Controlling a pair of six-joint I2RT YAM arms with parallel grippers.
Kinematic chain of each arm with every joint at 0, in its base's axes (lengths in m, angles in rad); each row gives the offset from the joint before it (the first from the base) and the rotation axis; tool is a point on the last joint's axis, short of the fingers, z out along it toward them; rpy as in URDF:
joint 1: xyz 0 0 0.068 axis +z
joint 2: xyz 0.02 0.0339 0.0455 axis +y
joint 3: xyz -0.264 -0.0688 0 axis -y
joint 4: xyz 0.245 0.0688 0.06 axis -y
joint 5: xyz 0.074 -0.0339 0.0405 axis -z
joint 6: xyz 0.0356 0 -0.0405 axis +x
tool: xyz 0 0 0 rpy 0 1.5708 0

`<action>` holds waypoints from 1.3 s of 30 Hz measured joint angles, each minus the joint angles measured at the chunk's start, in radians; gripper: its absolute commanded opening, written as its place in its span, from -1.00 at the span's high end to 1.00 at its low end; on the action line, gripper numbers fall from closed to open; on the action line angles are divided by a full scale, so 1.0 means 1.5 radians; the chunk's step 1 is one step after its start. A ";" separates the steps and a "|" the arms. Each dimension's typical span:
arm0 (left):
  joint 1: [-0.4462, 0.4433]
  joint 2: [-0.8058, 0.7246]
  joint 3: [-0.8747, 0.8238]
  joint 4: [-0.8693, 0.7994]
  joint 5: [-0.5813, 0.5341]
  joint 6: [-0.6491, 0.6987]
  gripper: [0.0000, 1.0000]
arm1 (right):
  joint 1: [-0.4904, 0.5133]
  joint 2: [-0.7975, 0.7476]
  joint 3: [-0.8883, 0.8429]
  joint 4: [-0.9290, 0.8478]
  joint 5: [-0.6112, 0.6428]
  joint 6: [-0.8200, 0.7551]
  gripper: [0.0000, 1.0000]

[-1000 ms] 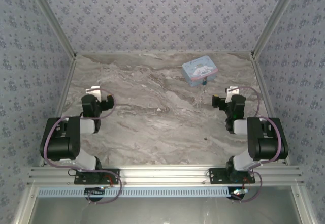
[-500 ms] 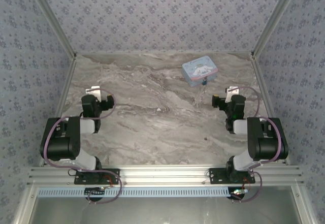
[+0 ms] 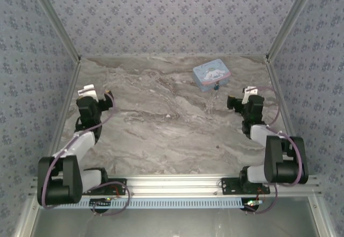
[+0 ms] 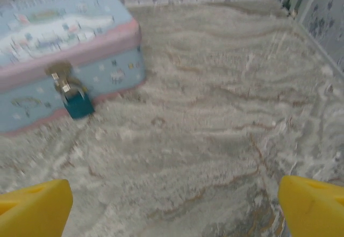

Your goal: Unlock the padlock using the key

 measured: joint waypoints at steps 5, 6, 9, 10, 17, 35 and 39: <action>0.000 -0.020 0.119 -0.183 0.038 -0.105 -0.99 | 0.009 -0.068 0.099 -0.184 -0.008 0.058 -1.00; -0.001 -0.025 0.129 -0.206 0.060 -0.124 -0.99 | 0.015 -0.075 0.122 -0.229 -0.011 0.073 -1.00; -0.013 -0.042 0.131 -0.267 0.122 -0.174 -0.99 | 0.041 -0.087 0.177 -0.347 -0.028 0.116 -0.97; -0.022 -0.045 0.130 -0.283 0.141 -0.189 -0.99 | 0.053 -0.090 0.188 -0.382 -0.034 0.129 -0.95; -0.102 -0.079 0.079 -0.302 0.237 -0.270 -0.99 | 0.179 -0.097 0.200 -0.567 -0.046 0.204 -0.79; -0.306 0.013 0.034 -0.192 0.239 -0.368 -0.99 | 0.317 -0.113 0.111 -0.805 -0.023 0.358 -0.14; -0.319 0.045 0.057 -0.184 0.237 -0.371 -0.99 | 0.326 -0.115 0.090 -0.809 -0.024 0.377 -0.02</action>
